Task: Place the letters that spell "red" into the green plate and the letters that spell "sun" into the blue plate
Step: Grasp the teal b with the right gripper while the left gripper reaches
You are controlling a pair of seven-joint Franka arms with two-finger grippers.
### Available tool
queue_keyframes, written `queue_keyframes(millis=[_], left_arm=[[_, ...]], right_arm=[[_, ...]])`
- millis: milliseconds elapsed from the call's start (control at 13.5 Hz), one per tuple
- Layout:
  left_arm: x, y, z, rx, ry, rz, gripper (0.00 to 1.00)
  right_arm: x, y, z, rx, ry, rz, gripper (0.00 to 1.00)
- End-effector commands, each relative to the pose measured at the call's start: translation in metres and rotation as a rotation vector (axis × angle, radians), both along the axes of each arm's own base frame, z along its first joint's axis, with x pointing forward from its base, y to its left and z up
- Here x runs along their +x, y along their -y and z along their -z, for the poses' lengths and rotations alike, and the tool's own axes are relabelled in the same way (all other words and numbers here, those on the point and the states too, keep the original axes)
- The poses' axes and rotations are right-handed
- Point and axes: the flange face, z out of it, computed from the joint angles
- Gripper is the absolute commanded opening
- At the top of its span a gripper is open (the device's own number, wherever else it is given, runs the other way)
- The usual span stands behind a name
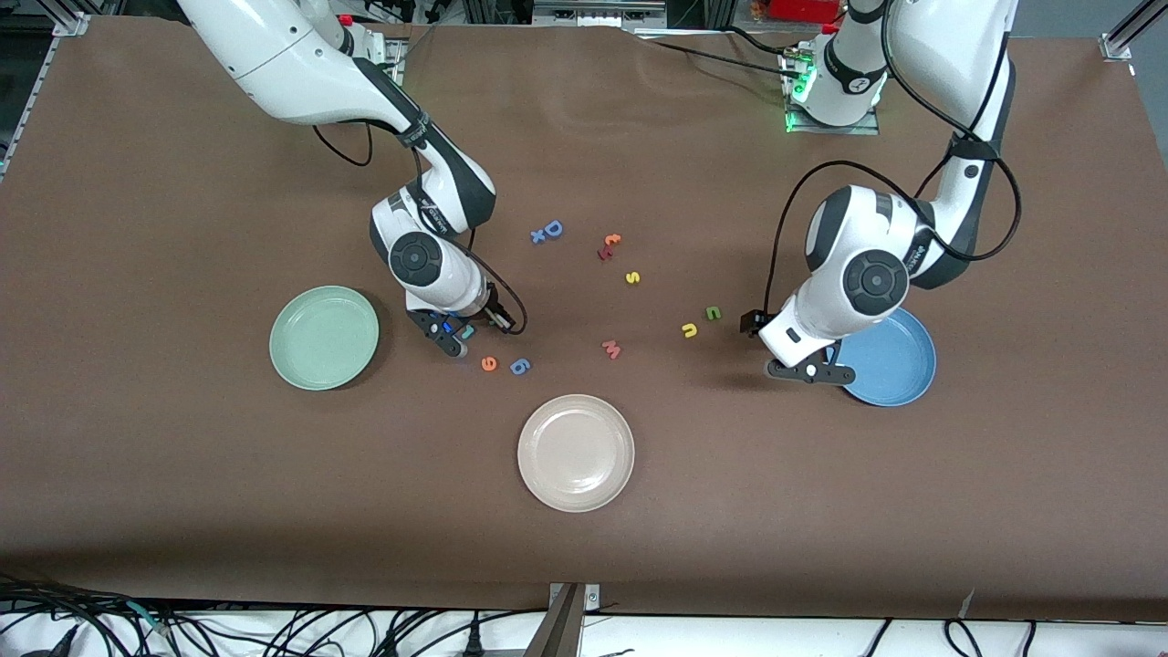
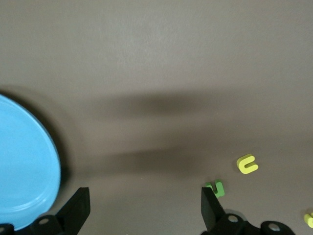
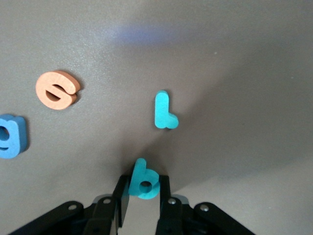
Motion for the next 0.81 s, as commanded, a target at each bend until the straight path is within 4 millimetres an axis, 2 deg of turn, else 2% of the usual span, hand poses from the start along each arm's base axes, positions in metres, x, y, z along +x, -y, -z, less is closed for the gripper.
queue_keyframes(millis=[0,74,222,370,444,592,740], left_arm=[[-0.025,0.008,-0.002,-0.004,0.002,-0.049,1.0],[-0.033,0.013,0.005,-0.003,0.018,-0.065,1.0],[-0.05,0.023,0.019,-0.006,0.064,-0.099,1.0],[-0.063,0.032,0.033,-0.007,0.096,-0.121,1.0],[-0.066,0.036,0.036,-0.01,0.107,-0.129,1.0],[-0.07,0.042,0.044,-0.006,0.111,-0.136,1.0],[-0.07,0.043,0.053,-0.002,0.116,-0.152,1.0]], right_arm=[[-0.003,0.001,0.006,-0.003,-0.006,0.013,0.08],[0.0,0.002,-0.002,-0.003,0.002,0.014,0.08],[0.013,0.013,-0.042,-0.027,0.008,0.016,0.01],[0.025,0.026,-0.087,-0.078,-0.028,0.004,0.0],[0.035,0.041,-0.105,-0.111,-0.056,0.014,0.0],[0.051,0.077,-0.129,-0.166,-0.127,-0.018,0.0],[0.064,0.135,-0.136,-0.2,-0.167,-0.027,0.0]])
